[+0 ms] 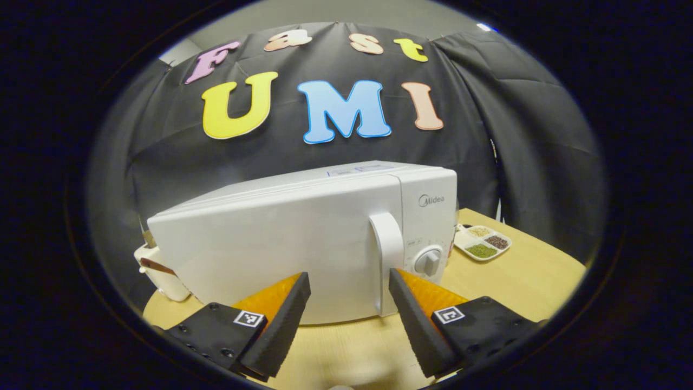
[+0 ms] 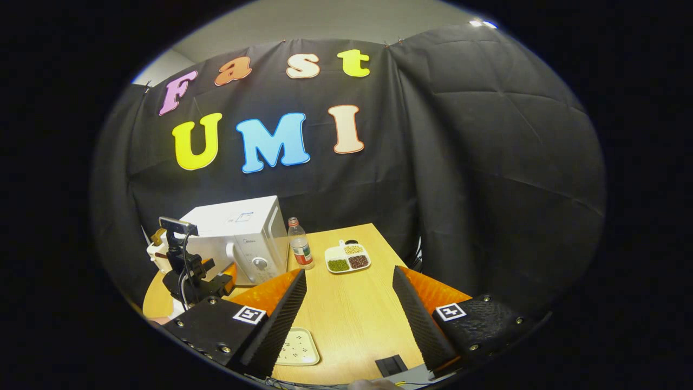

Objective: Open the microwave oven with the left hand, put the food in, and close the microwave oven.

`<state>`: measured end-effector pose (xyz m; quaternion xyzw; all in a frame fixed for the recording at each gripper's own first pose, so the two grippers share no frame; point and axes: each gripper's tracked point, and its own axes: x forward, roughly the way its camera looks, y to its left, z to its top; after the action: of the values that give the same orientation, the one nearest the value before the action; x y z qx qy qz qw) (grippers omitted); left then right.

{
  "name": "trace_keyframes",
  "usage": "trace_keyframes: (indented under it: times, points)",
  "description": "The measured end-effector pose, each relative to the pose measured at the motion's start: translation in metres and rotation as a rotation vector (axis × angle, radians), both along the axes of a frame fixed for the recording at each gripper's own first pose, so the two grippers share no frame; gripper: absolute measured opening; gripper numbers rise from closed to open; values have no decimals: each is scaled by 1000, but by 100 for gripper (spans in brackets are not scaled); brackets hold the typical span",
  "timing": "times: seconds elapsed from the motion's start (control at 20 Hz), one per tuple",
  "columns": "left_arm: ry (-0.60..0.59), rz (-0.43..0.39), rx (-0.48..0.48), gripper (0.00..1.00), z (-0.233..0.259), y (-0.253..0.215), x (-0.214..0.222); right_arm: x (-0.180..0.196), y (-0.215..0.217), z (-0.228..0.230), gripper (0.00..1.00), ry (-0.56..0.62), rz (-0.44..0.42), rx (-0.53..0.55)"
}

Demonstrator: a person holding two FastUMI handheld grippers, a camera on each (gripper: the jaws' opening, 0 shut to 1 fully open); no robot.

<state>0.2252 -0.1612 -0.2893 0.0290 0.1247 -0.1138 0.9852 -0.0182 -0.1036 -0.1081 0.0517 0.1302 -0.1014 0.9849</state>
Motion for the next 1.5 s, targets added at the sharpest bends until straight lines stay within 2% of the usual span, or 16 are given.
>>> trace_keyframes:
  times: [0.15, 0.25, 0.35, 0.4, 0.6, 0.7, 0.75, 0.95, 1.05, 1.2, 1.25, 1.5]
  points:
    - [-52, -7, 16, 100, 45, 6, -29, 4, 4, 9, 98, -23, 42, -7]
    - [-112, -2, 34, 95, 88, 17, -52, 9, 8, 24, 98, -55, 75, -6]
    - [-159, 33, 61, 97, 131, 40, -76, 14, 12, 37, 98, -94, 110, -29]
    - [-181, 47, 48, 94, 154, 50, -89, 17, 15, 43, 98, -110, 129, -37]
    - [-223, 115, 4, 99, 229, 88, -138, 28, 20, 72, 98, -167, 180, -45]
    - [-242, 152, -26, 94, 259, 105, -162, 33, 25, 86, 98, -191, 203, -62]
    - [-240, 172, -44, 99, 271, 114, -174, 34, 27, 94, 98, -203, 213, -72]
    - [-256, 261, -89, 98, 305, 151, -213, 32, 42, 122, 98, -251, 259, -76]
    - [-264, 303, -77, 99, 315, 165, -228, 29, 46, 126, 98, -264, 269, -82]
    - [-276, 320, -79, 95, 326, 170, -245, 27, 47, 124, 98, -243, 283, -105]
    - [-274, 323, -81, 98, 328, 171, -249, 26, 46, 123, 98, -238, 287, -104]
    - [-239, 335, -110, 99, 317, 175, -256, 18, 38, 126, 98, -249, 264, -75]
